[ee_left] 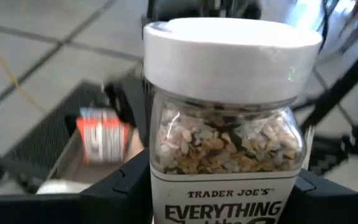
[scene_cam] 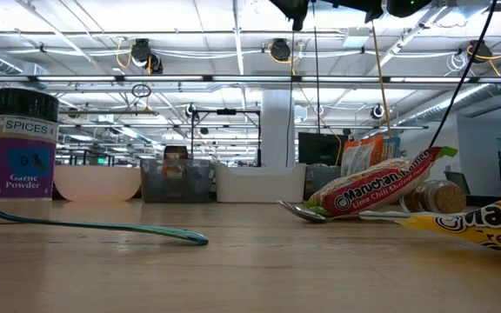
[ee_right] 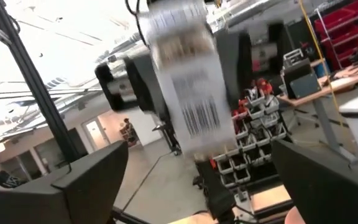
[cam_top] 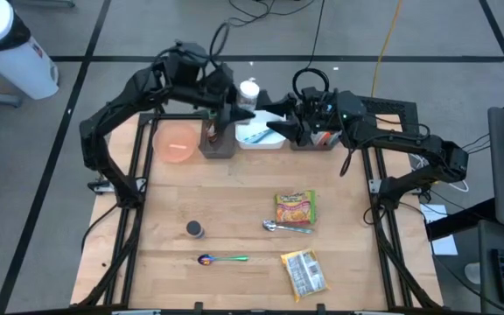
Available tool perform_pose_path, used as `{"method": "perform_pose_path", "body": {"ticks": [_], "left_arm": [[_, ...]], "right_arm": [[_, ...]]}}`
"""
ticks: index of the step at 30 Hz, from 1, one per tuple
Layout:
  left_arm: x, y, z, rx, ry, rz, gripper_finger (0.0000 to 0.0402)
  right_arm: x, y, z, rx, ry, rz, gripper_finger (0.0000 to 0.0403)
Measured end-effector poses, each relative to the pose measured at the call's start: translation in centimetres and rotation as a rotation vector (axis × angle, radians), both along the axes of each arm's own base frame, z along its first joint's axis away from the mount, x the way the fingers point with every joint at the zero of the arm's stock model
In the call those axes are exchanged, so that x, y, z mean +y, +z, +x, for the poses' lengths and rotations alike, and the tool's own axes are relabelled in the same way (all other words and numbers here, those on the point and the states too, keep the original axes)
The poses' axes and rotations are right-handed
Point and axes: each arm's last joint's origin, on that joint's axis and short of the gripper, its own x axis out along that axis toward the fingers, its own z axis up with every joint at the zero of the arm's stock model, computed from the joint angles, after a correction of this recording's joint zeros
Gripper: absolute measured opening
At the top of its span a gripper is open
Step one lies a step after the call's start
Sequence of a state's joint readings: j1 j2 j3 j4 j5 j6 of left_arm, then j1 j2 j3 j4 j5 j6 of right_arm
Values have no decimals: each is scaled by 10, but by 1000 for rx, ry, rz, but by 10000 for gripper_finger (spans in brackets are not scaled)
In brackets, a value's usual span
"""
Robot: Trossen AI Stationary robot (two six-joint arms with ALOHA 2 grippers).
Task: Pick & Place Food Item
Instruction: Put the white seasoning bottle into the left black bin
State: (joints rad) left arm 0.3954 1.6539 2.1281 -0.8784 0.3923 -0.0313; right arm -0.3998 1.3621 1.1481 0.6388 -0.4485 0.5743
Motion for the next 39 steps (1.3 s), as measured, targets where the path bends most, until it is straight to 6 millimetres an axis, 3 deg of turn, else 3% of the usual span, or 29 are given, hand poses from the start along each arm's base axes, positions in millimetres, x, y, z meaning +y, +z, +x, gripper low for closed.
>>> {"method": "perform_pose_path", "body": {"ticks": [7,12,19,29,39], "left_arm": [[-5,-20,-3,187,-81,-13,208],[-5,-39,16,252,-139,-16,211],[2,-62,40,313,-151,-50,207],[16,-99,71,412,-84,-177,207],[17,-104,82,376,-101,-246,207]], "right_arm": [[-5,-1,-2,12,2,-23,390],[-6,-12,1,119,-23,-55,390],[-7,-10,3,245,-35,-153,390],[-24,-14,-9,338,96,-170,391],[-31,-29,-16,452,124,-206,391]]}}
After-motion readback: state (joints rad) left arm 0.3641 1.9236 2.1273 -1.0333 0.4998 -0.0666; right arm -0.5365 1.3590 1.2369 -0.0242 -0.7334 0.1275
